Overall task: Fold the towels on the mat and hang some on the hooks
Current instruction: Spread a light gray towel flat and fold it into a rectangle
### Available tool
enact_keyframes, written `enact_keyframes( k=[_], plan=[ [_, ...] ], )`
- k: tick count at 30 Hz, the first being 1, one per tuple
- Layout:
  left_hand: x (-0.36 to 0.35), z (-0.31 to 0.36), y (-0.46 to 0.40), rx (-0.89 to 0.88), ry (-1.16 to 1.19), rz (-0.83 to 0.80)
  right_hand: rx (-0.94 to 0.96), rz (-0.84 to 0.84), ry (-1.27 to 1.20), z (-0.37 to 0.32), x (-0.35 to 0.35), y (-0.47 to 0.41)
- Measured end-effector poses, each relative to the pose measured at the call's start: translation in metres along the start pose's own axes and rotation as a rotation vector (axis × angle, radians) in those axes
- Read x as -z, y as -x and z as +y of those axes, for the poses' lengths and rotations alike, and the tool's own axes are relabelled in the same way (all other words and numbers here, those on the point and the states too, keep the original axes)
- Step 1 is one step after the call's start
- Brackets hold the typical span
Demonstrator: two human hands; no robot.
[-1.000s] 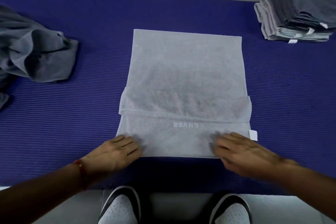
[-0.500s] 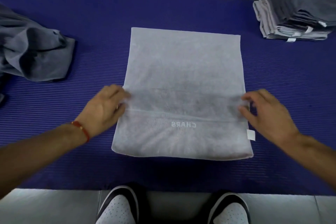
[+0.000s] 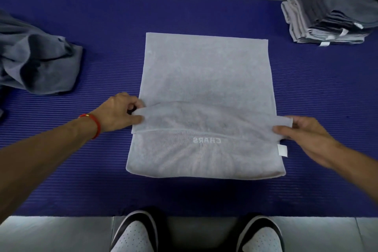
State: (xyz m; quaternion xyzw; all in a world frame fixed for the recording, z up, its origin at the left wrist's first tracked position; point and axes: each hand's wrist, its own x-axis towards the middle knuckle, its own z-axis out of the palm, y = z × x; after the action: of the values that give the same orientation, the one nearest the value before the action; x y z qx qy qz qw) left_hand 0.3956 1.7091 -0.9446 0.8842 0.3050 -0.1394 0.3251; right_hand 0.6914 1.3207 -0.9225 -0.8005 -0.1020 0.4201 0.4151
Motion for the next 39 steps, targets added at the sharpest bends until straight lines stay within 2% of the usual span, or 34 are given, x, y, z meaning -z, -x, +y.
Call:
enact_keyframes(
  k=[4,7,9,11,13,18,24,27,30,32,35,37,39],
  plan=[
    [-0.005,0.004,0.021,-0.121,0.030,0.028,0.129,-0.062,0.315,0.016,0.008,0.020],
    [-0.021,0.010,0.054,-0.244,-0.001,0.112,0.556,-0.007,0.864,0.041,0.013,0.028],
    [-0.036,0.001,0.077,-0.340,-0.074,0.104,0.796,0.009,1.092,0.057,0.013,0.035],
    [-0.051,-0.017,0.092,-0.440,-0.183,0.088,0.892,0.044,1.217,0.070,0.010,0.044],
    [-0.065,-0.028,0.106,-0.446,-0.232,0.063,0.951,0.052,1.295,0.082,0.007,0.050],
    [-0.082,-0.035,0.126,-0.379,-0.382,0.053,0.871,0.021,1.367,0.095,0.006,0.057],
    [-0.089,-0.035,0.120,-0.388,-0.408,0.150,0.881,0.183,1.282,0.100,-0.008,0.055],
    [-0.087,-0.035,0.118,-0.433,-0.411,0.193,0.882,0.197,1.256,0.100,-0.016,0.054],
    [-0.079,-0.033,0.112,-0.428,-0.363,0.303,0.766,0.188,1.083,0.099,-0.014,0.049],
    [-0.071,-0.021,0.108,-0.372,-0.190,0.379,0.687,0.220,0.893,0.093,-0.011,0.045],
    [-0.054,-0.002,0.095,-0.129,0.148,0.470,0.561,0.339,0.671,0.074,-0.007,0.039],
    [-0.040,0.008,0.080,-0.021,0.336,0.437,0.444,0.368,0.469,0.053,-0.009,0.032],
    [-0.028,0.017,0.060,-0.020,0.527,0.433,0.363,0.335,0.132,0.031,-0.011,0.018]
  ],
)
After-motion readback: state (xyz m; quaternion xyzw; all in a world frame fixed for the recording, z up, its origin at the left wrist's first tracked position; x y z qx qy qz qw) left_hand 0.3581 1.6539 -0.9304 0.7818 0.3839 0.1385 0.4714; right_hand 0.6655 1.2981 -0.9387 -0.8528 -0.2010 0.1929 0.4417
